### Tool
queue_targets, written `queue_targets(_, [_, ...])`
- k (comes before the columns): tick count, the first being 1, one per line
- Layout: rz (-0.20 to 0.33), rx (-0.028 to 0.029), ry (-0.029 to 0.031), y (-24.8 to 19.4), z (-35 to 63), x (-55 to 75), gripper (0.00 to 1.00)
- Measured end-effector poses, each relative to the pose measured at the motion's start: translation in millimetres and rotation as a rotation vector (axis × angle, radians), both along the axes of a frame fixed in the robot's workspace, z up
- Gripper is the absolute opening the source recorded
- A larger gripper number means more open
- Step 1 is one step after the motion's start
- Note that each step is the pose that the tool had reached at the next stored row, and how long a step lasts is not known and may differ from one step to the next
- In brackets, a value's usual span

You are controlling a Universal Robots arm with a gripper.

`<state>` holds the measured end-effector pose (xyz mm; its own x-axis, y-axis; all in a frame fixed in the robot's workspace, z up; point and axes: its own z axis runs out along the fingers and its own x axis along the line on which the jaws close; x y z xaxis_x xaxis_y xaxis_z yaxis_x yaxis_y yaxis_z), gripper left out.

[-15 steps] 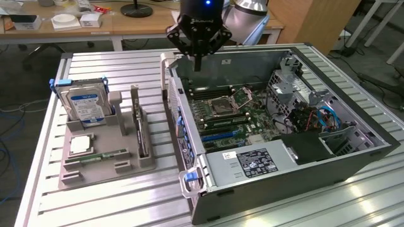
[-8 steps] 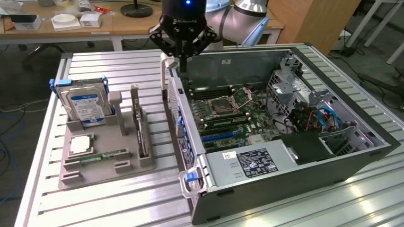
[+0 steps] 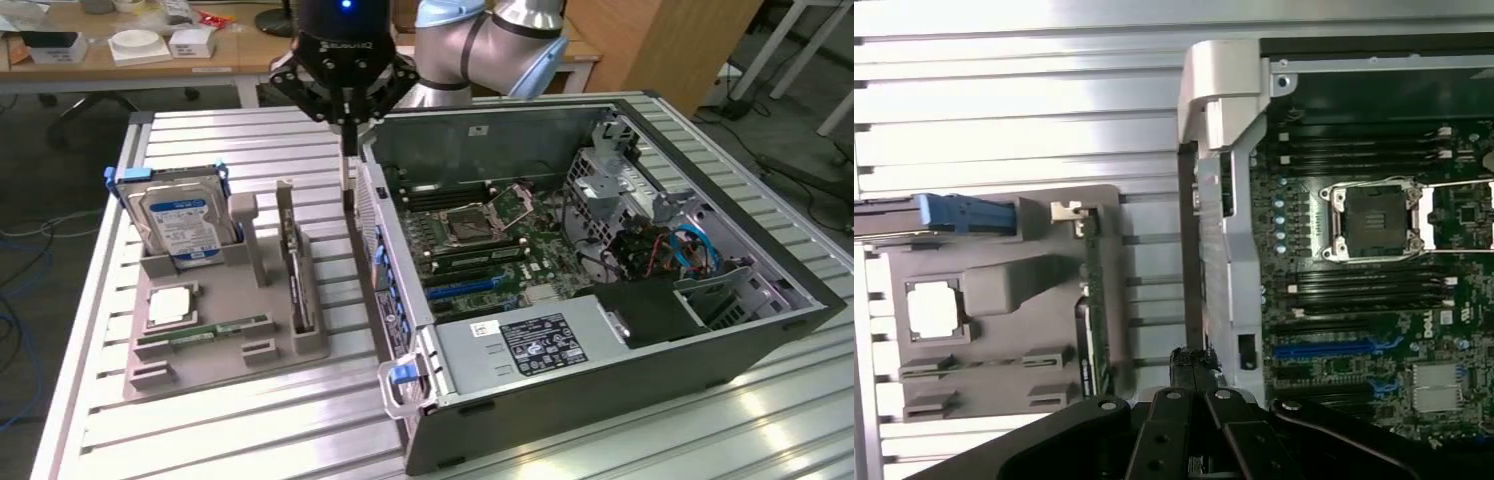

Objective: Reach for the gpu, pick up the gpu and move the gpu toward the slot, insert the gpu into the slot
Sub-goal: 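Reach for the gpu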

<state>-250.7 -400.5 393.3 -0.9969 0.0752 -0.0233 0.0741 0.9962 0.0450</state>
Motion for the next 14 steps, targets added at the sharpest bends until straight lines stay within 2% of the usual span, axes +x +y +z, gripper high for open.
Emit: queue_targets(14, [0.000, 0.0000, 0.0000, -0.6, 0.0, -63.5, 0.10])
